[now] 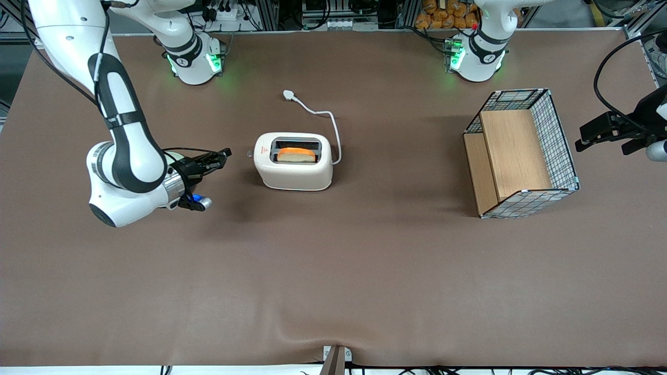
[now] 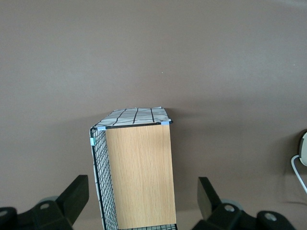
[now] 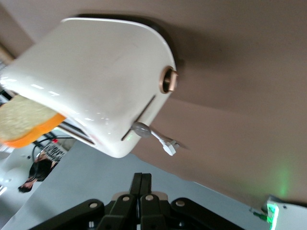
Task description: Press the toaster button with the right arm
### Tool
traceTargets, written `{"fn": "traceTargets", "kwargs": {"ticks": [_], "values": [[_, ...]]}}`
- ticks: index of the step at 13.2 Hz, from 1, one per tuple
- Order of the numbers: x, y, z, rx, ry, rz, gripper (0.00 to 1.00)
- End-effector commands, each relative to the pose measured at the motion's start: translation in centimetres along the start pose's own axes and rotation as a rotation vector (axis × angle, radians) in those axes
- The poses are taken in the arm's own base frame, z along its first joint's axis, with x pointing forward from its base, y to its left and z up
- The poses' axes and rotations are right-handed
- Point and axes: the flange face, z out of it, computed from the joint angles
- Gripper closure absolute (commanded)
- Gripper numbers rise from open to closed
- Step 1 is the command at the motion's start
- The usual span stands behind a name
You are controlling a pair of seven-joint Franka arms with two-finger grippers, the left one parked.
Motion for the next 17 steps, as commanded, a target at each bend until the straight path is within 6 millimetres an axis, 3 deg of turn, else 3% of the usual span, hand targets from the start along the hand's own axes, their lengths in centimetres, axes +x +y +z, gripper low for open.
{"fn": "traceTargets", "kwargs": {"ticks": [1,7,13,17], "values": [[-0.3,1.2,-1.5,0.069,0.038,-0.104,1.0],[-1.9,0.3,1.2,0.031,0.089,-0.176,1.0],[-0.9,1.7,3.8,0.092,0.11,-0.276,1.0],[-0.6,0.5,4.8,0.108,0.113,-0.285,1.0]]}}
